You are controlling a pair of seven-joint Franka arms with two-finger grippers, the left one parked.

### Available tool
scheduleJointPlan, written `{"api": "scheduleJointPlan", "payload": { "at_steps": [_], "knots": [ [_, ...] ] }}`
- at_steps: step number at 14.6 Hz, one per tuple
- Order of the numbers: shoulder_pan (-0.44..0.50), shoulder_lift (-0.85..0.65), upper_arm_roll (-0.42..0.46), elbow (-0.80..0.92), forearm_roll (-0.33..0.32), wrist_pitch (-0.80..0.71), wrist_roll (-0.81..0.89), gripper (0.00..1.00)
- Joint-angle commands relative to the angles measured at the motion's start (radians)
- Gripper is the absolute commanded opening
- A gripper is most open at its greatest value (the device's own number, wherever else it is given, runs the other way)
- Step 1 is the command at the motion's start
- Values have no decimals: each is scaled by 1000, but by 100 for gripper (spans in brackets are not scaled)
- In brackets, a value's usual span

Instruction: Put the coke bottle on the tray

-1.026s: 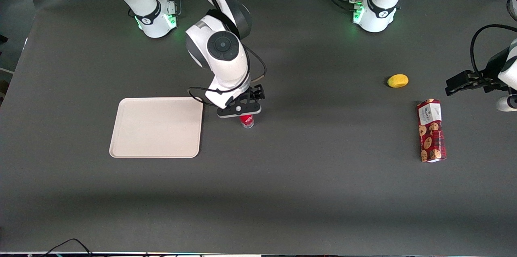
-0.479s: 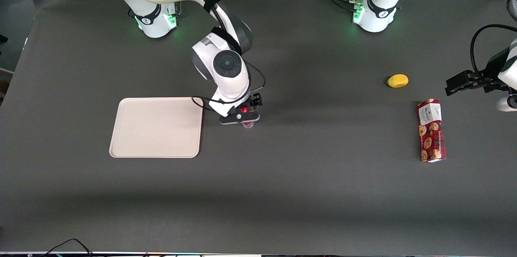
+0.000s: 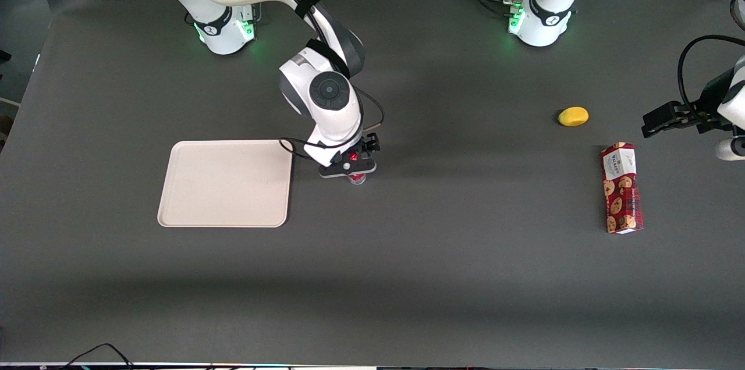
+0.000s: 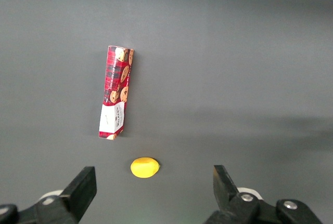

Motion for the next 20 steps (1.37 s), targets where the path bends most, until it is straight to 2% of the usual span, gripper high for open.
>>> {"api": "scheduleJointPlan", "payload": {
  "at_steps": [1, 11, 13, 16, 18, 19, 20],
  "knots": [
    [2, -18, 9, -34, 17, 40, -2, 100],
    [-7, -29, 9, -88, 6, 98, -19, 100],
    [-7, -29, 9, -89, 6, 98, -21, 96],
    [-9, -29, 9, -89, 6, 98, -22, 78],
    [-9, -30, 9, -88, 6, 97, -22, 49],
    [-9, -30, 9, -88, 6, 97, -22, 30],
    [-10, -32, 9, -88, 6, 95, -22, 5]
  ]
}}
